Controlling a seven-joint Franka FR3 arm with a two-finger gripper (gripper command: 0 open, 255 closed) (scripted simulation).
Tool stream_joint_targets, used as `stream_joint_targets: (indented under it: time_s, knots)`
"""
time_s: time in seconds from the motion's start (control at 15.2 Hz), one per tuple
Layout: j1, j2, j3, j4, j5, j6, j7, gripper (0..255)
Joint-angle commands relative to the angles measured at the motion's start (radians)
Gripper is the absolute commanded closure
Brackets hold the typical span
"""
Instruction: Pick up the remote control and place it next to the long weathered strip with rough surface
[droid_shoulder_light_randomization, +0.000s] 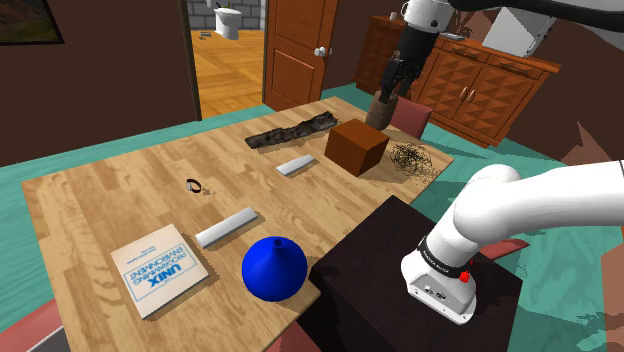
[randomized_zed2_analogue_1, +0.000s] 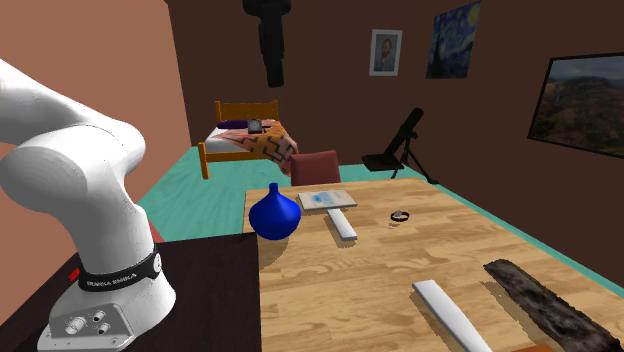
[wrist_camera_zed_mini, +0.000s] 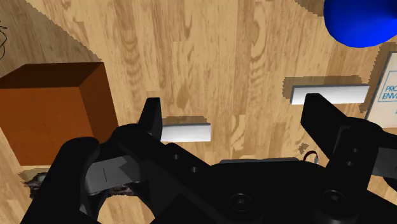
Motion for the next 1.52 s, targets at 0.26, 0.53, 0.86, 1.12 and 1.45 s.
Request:
stream_joint_targets:
  time_s: [0.26, 0.53, 0.86, 1.12, 1.45]
  knots:
    - [0.039, 0.096, -0.010, -0.037, -0.004, 0.132, -0.076, 0]
    - [0.077, 0.207, -0.016, -0.056, -0.004, 0.259, -0.152, 0]
    - [0.123, 0.362, -0.018, -0.053, 0.000, 0.409, -0.246, 0]
    - [0.157, 0.493, -0.013, -0.032, 0.006, 0.517, -0.320, 0]
    - [0.196, 0.662, 0.001, 0.014, 0.014, 0.635, -0.411, 0]
